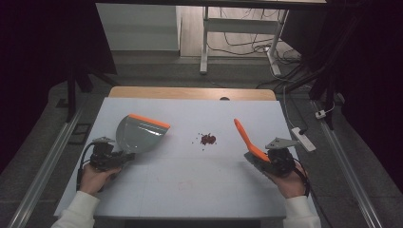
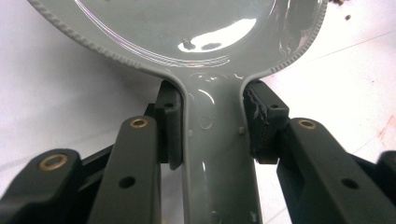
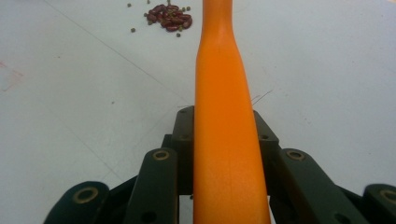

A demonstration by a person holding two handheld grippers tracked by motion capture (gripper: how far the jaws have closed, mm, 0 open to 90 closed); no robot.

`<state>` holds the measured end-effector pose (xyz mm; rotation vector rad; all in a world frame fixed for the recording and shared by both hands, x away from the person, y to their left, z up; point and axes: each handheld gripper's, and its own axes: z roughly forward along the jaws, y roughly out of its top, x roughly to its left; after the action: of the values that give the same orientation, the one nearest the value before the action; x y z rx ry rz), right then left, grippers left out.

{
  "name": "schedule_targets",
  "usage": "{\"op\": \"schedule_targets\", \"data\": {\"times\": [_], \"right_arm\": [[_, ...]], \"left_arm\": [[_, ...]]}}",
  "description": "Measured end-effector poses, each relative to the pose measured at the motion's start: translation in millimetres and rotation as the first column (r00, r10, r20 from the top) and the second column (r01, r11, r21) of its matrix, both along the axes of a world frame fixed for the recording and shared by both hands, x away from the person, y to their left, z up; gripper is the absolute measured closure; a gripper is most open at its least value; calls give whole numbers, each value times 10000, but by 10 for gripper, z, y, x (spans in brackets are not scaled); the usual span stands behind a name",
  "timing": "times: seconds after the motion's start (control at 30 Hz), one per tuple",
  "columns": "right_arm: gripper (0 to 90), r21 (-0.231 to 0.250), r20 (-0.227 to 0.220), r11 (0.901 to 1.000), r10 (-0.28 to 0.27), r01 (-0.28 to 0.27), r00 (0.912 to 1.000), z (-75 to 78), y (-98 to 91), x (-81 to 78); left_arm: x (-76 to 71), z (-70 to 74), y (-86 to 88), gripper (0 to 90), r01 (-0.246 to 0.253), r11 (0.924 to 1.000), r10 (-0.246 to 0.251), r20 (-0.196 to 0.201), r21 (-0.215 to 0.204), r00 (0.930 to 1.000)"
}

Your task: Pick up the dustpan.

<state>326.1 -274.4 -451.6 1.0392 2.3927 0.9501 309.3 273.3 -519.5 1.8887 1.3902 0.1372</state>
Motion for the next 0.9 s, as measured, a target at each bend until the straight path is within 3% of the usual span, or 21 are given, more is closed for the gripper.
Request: {"op": "schedule_targets", "data": {"times": [0.2, 0.33, 0.37, 0.63, 0.9], "right_arm": [[706, 184, 35, 9993, -326, 325, 9995, -31, -22, 8], [706, 181, 116, 9980, -612, 609, 9981, -34, -34, 16], [706, 173, 147, 9975, -683, 680, 9976, -33, -39, 16], [706, 560, 246, 9954, -791, 776, 9966, 3, -36, 18], [706, 601, 338, 9967, -568, 547, 9978, 28, 4, 23]], "left_arm": [[-6, 35, 7, 616, 445, 9986, -435, 349, -288, 9984], [-87, 79, 16, 616, 552, 9984, -539, 737, -157, 9958], [-121, 87, 50, 616, 631, 9971, -595, 822, -417, 9948], [-140, 91, 114, 616, 830, 9953, -781, 942, -493, 9925], [-161, 129, 35, 616, 1663, 9861, -1643, 1322, -41, 9775]]}}
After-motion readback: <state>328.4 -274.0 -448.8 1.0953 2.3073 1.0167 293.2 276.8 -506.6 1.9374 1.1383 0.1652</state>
